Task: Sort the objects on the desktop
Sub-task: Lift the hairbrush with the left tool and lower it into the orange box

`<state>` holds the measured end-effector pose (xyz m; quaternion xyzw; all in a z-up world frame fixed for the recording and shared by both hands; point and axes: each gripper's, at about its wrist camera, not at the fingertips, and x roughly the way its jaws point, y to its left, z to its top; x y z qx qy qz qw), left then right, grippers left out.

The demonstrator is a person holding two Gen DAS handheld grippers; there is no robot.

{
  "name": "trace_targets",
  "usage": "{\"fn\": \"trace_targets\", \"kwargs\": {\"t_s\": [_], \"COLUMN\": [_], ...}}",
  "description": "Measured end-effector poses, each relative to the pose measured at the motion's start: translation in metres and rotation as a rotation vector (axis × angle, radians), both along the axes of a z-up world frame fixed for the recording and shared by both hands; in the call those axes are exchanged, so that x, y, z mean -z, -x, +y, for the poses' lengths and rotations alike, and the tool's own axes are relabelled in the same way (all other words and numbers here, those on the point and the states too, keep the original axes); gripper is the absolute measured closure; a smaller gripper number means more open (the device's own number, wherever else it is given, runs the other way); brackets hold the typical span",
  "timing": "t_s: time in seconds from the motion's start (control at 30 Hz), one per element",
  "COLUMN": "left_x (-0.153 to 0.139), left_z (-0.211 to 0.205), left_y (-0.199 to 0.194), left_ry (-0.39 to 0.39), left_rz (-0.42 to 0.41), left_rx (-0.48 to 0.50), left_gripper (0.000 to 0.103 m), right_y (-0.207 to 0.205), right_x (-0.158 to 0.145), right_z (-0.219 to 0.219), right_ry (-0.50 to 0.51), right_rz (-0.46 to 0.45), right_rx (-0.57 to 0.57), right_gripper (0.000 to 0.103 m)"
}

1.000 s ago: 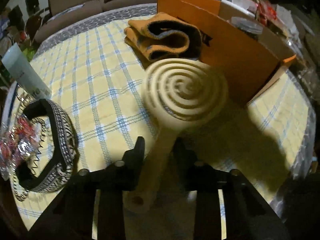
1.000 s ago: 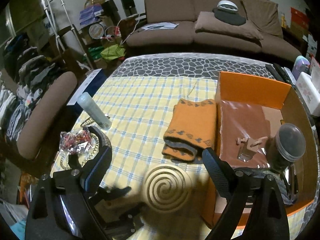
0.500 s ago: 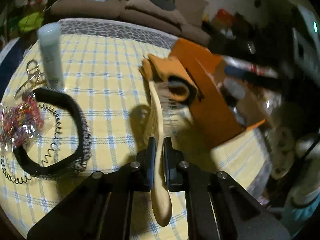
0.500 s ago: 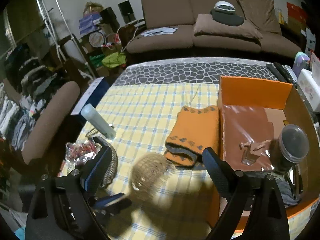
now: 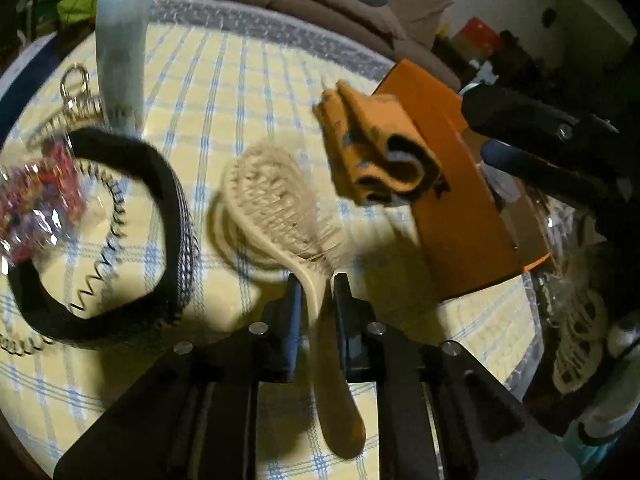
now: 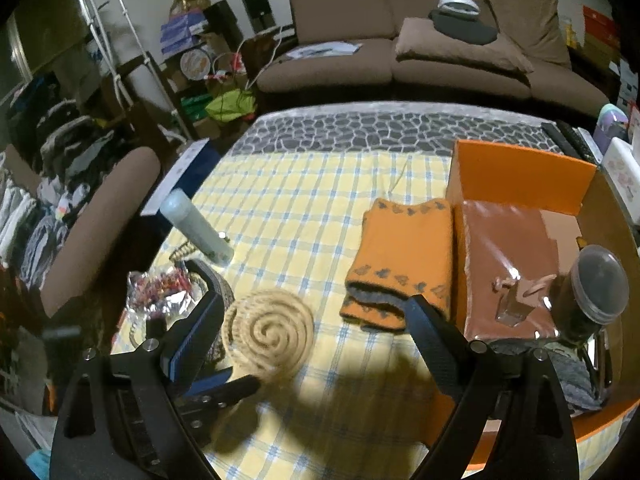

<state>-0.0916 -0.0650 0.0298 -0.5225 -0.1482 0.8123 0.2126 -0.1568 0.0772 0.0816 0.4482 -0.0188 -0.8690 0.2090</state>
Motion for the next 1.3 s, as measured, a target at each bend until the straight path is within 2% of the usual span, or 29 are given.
{"fn": "trace_targets", "kwargs": {"t_s": [0.1,0.23,0.53,0.77,0.83,0.9,1.1,1.3], "left_x": [0.009,0.011,0.015,0.014,0.008,0.000,-0.006,-0.031], "left_z": [-0.001,-0.004,-0.006,-0.004,-0.001,0.004,0.004,0.016], "left_y": [0.001,0.001,0.001,0.002,-0.001,-0.003,-0.001,0.001], "left_ry": [-0.011,-0.037,-0.085,-0.118,-0.137,-0.131,-0.172,-0.191], "left_rz": [-0.031,-0.043,-0.068,-0.056,-0.033,0.005,0.024,0.074], "left_rx": [-0.010,-0.024,-0.044,-0.040,-0.021,-0.011,-0.013,0.015], "left_gripper": [0.089,0.089,0.089,0.090,0.093,0.092,0.093,0.093], "right_y": [0.001,0.002,0.015,0.020,0.020,0.020,0.017,0.019], "right_x": [0.012,0.031,0.079,0.093,0.094,0.093,0.079,0.059], "right_z": [-0.007,-0.016,-0.026,-0.029,-0.031,-0.033,-0.030,-0.017], "right_ry": [-0.007,0.038,0.052,0.194,0.199,0.198,0.211,0.252], "right_rz": [-0.038,-0.126,-0.319,-0.395,-0.397,-0.383,-0.312,-0.268], "right_rx": [-0.026,-0.066,-0.027,-0.047,-0.050,-0.052,-0.068,-0.062], "right_gripper": [0.010,0.010,0.012,0.011,0.011,0.017,0.019,0.019]}}
